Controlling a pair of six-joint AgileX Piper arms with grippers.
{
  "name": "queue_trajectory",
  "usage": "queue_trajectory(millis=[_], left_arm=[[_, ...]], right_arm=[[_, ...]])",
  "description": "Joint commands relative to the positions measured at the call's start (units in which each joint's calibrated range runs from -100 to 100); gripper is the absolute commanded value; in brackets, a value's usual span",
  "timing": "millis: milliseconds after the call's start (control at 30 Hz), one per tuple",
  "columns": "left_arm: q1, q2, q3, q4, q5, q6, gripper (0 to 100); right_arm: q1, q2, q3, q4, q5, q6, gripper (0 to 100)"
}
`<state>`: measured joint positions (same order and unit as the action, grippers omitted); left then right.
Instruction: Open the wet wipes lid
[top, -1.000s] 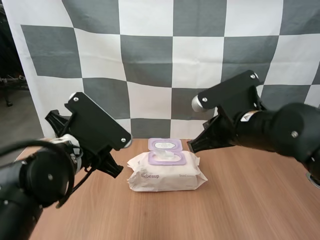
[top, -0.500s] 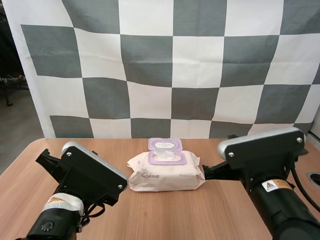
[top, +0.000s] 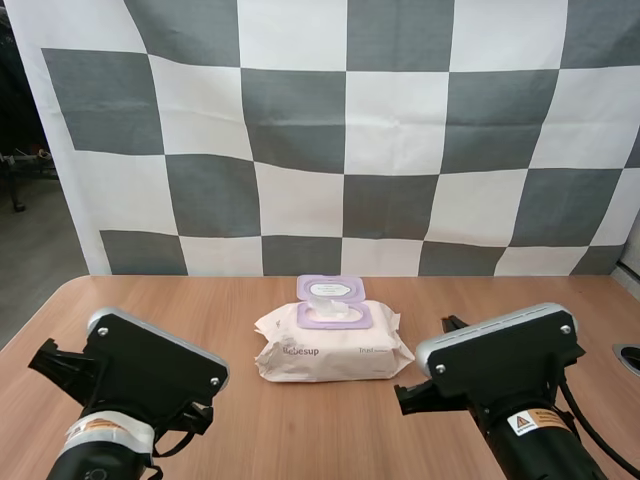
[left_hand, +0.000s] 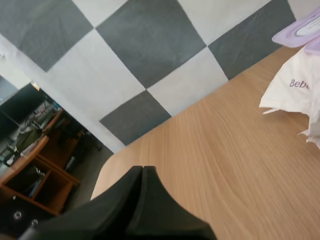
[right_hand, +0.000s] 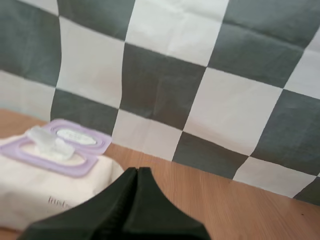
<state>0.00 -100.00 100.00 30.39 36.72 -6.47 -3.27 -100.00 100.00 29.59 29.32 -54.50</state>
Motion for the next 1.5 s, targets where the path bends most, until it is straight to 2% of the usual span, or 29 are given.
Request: queue_trajectory(millis=[0, 67, 133, 200, 267, 400, 500, 700, 833, 1100, 1200, 1333, 1467], left_arm=[[0.00, 0.00, 0.00, 0.48, 0.31, -20.66, 0], [0.00, 0.00, 0.00, 0.47, -0.12, -20.66, 0], [0.00, 0.00, 0.00, 0.03, -1.69, -20.66, 0], [-0.01, 0.00, 0.00, -5.17, -2.26, -20.36, 0], [-0.01, 0.00, 0.00, -11.36, -4.94, -17.44, 0], [0.05, 0.00, 0.00, -27.10, -6.68, -5.06, 0], [0.05, 0.00, 0.00, -31.95, -7.27, -1.45, 0], [0.05, 0.00, 0.00, -29.67, -7.29, -6.57, 0], [0.05, 0.00, 0.00, -28.96, -7.13, -7.53, 0], [0.05, 0.00, 0.00, -29.05, -7.45, -7.53, 0], [0.05, 0.00, 0.00, -29.05, -7.45, -7.53, 0], [0.05, 0.00, 0.00, -29.05, -7.45, -7.53, 0], [0.05, 0.00, 0.00, -29.05, -7.45, -7.53, 0]], right_arm=[[0.00, 0.00, 0.00, -6.75, -0.98, 7.73, 0], [0.00, 0.00, 0.00, -6.85, -2.66, 15.52, 0], [0.00, 0.00, 0.00, -7.02, -1.96, 19.66, 0], [0.00, 0.00, 0.00, -7.00, 0.49, 23.88, 2], [0.00, 0.00, 0.00, -6.73, 3.76, 26.84, 9], [0.00, 0.00, 0.00, -7.07, 3.80, 27.09, 16], [0.00, 0.00, 0.00, -11.05, 3.63, 26.19, 17], [0.00, 0.00, 0.00, -15.31, 2.34, 26.28, 17], [0.00, 0.00, 0.00, -15.31, 2.20, 33.64, 17], [0.00, 0.00, 0.00, -15.40, 1.84, 39.01, 17], [0.00, 0.00, 0.00, -15.81, 1.84, 38.82, 17], [0.00, 0.00, 0.00, -20.87, 1.79, 38.82, 17], [0.00, 0.00, 0.00, -21.18, 1.63, 38.82, 17]])
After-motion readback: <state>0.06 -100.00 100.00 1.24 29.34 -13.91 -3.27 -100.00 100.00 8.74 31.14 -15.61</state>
